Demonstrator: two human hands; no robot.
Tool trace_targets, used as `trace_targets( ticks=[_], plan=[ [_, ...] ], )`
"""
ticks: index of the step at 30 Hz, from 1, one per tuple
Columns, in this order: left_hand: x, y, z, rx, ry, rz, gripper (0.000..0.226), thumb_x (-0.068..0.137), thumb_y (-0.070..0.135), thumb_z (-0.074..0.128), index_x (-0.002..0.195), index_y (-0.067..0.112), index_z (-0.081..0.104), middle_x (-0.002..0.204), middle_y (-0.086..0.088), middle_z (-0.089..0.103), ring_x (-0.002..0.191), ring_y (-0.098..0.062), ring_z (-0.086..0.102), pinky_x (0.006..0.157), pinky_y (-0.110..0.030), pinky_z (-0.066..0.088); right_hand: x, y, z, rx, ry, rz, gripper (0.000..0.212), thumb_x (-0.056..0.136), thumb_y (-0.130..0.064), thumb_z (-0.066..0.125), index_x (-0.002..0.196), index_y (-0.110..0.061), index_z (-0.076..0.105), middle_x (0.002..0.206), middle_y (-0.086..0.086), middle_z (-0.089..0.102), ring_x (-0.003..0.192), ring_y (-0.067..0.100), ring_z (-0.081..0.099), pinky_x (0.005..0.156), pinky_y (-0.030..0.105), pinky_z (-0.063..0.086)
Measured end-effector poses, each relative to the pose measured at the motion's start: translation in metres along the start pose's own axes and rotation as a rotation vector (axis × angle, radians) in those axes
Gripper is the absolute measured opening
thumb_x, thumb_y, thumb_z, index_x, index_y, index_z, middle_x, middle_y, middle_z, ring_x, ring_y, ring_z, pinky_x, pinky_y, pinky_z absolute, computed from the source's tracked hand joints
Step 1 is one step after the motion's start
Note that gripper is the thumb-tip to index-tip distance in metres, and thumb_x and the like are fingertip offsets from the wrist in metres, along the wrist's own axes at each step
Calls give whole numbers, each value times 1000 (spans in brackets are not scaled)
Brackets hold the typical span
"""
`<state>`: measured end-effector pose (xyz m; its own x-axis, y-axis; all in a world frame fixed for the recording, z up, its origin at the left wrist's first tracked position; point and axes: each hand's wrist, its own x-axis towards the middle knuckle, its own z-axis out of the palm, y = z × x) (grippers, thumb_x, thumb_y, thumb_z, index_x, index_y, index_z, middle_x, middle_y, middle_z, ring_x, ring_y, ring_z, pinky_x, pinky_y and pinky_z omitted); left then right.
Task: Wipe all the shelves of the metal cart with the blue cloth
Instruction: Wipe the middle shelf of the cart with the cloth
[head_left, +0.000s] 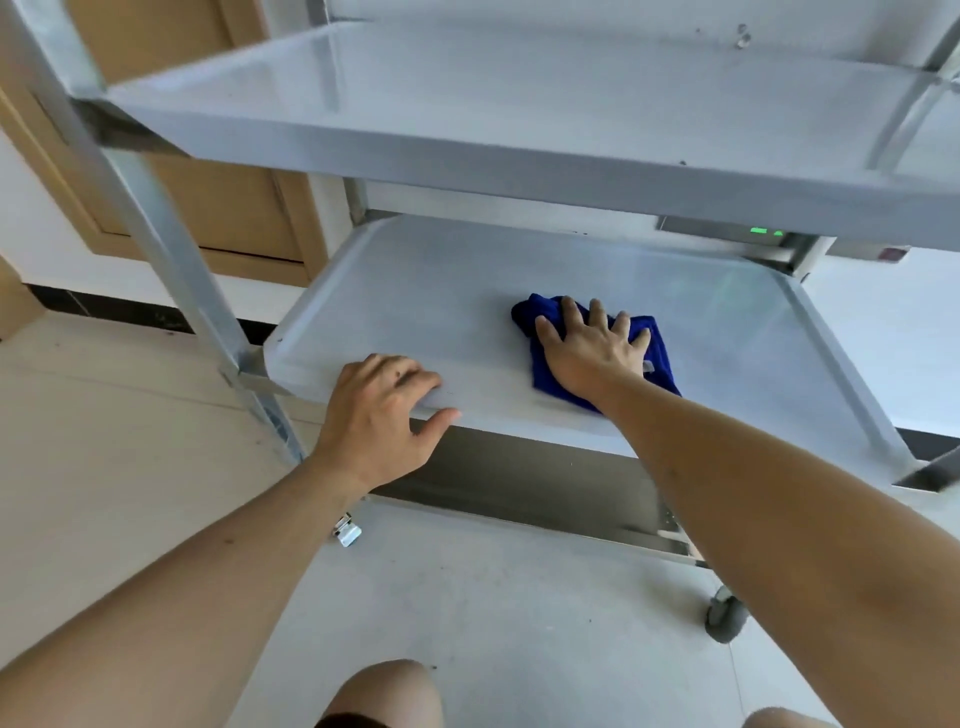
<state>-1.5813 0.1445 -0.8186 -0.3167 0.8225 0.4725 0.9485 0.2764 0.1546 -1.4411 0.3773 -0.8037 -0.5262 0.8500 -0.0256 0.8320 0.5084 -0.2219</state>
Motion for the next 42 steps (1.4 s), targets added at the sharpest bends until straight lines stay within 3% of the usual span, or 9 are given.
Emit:
trace_targets(
  ticks=[6,11,18,22,31,37,42],
  plan=[
    [-3,-31,-8,54,-12,-68,51,83,67,51,103,25,72,93,6,65,90,-19,55,81,-41,43,5,-77,21,-39,-27,-123,73,93,-72,15,157,-35,12,166,8,13,149,44,5,116,68,2],
    [-9,-34,2,11,89,-109,42,83,62,56,92,25,72,83,9,63,82,-15,50,73,-33,36,14,-147,39,-63,-24,-276,76,90,-76,13,156,-37,14,165,8,17,148,44,11,116,67,3],
    [-12,-37,16,-22,141,-95,41,84,63,51,94,27,68,91,7,66,89,-17,54,76,-35,39,37,-225,56,-22,-19,-429,69,91,-76,16,151,-43,24,161,3,29,145,41,19,114,67,8],
    [-13,-37,19,-28,187,-80,40,83,58,50,91,24,69,84,6,65,81,-18,53,72,-35,38,54,-247,60,-18,-3,-485,68,92,-75,15,152,-43,25,158,2,37,143,40,25,116,64,12],
    [-9,-31,13,42,125,-120,42,79,61,56,92,24,70,84,4,64,82,-19,53,71,-35,38,71,-215,57,12,-3,-480,72,90,-76,17,153,-42,29,159,-2,36,146,34,25,118,59,13],
    [4,-15,-9,71,-44,-196,47,74,65,52,91,24,70,88,5,63,87,-19,55,78,-38,45,74,-134,38,-12,23,-383,73,90,-77,16,153,-41,28,160,-2,34,146,34,23,118,59,13],
    [23,20,-9,98,-111,-133,48,75,55,53,108,23,68,105,4,66,100,-21,57,88,-41,44,69,-51,19,4,29,-277,72,89,-77,16,151,-43,29,159,-4,34,147,34,21,119,58,12]
  ],
)
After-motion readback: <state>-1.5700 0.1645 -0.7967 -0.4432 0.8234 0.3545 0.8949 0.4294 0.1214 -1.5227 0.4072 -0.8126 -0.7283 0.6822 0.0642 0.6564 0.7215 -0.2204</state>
